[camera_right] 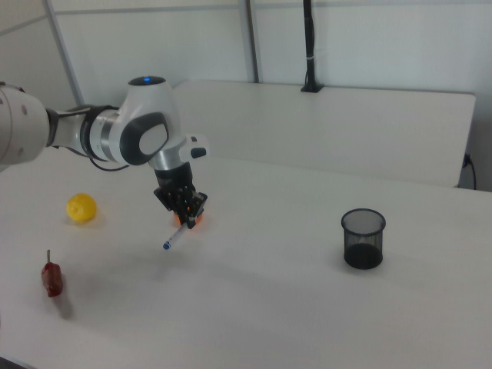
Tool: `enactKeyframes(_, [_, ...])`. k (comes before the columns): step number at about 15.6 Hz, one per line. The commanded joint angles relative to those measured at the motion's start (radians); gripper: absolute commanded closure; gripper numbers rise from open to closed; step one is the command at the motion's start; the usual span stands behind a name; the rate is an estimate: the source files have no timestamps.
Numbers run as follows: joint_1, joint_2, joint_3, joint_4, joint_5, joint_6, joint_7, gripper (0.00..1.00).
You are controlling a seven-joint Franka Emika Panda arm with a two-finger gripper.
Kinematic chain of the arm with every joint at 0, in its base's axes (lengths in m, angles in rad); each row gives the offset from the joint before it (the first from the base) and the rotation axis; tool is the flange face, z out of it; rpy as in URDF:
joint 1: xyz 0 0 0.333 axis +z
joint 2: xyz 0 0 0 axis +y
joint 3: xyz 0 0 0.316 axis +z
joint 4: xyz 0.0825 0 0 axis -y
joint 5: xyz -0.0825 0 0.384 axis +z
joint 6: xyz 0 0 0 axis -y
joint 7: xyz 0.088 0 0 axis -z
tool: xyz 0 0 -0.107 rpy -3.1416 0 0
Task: Place marker
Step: 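Lift the marker and carry it toward the black mesh cup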
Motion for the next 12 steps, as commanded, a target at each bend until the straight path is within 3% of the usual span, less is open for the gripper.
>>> enactKeyframes(1, [-0.011, -0.061, -0.008, 0.053, 0.001, -0.12, 0.022, 1.0])
enactKeyframes(9, [-0.028, -0.192, -0.022, 0.137, 0.047, -0.278, 0.015, 1.0])
enactKeyframes(12, [-0.034, -0.216, -0.052, 0.165, 0.088, -0.283, 0.012, 1.0])
